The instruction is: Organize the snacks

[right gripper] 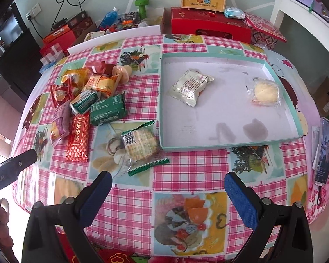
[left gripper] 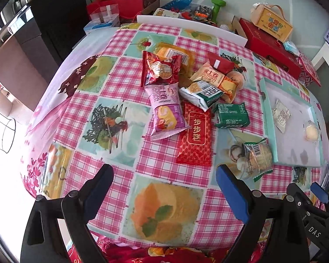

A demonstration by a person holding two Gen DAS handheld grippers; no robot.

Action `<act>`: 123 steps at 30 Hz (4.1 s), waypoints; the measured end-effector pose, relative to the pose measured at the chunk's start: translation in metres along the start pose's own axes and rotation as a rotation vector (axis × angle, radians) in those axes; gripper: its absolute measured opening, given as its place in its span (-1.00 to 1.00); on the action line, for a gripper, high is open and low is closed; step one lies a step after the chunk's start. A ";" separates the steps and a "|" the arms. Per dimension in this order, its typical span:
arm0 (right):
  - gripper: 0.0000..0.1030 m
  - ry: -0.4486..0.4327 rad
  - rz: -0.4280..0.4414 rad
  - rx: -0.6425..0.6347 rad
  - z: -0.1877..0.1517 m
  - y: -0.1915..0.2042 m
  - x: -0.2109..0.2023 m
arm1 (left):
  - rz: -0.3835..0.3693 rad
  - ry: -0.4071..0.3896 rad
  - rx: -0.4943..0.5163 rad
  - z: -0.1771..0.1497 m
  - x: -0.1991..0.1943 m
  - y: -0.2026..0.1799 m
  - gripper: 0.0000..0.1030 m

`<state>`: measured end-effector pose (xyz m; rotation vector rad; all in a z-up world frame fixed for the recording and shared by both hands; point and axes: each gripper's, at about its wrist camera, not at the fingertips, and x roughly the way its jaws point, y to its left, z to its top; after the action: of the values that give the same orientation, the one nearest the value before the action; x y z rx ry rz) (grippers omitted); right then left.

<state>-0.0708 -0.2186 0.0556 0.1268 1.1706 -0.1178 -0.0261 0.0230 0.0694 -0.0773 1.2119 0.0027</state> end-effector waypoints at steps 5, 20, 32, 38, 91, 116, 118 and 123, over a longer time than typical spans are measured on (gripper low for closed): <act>1.00 0.033 0.011 -0.020 -0.008 0.014 0.014 | -0.016 0.028 -0.034 -0.006 0.013 0.018 0.84; 1.00 0.097 0.043 0.000 -0.002 0.022 0.055 | -0.050 0.099 -0.077 -0.006 0.056 0.032 0.84; 0.91 0.033 0.097 0.008 0.014 0.023 0.077 | -0.117 0.127 -0.060 0.004 0.084 0.001 0.84; 0.78 0.012 0.118 -0.004 0.026 0.024 0.088 | -0.127 0.125 -0.064 0.019 0.093 -0.010 0.84; 0.05 -0.034 0.038 -0.129 0.041 0.060 0.111 | 0.023 0.060 0.039 0.054 0.140 -0.097 0.11; 0.03 -0.024 0.033 -0.117 0.024 0.053 0.100 | 0.020 0.074 0.007 0.024 0.131 -0.070 0.03; 0.03 -0.021 0.033 -0.117 0.022 0.053 0.099 | 0.017 0.077 0.002 0.025 0.133 -0.068 0.02; 0.03 -0.012 0.041 -0.108 0.019 0.052 0.096 | -0.003 0.075 -0.007 0.022 0.131 -0.060 0.01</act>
<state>-0.0086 -0.1726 -0.0236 0.0545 1.1597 -0.0194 0.0427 -0.0407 -0.0425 -0.0860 1.2863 0.0020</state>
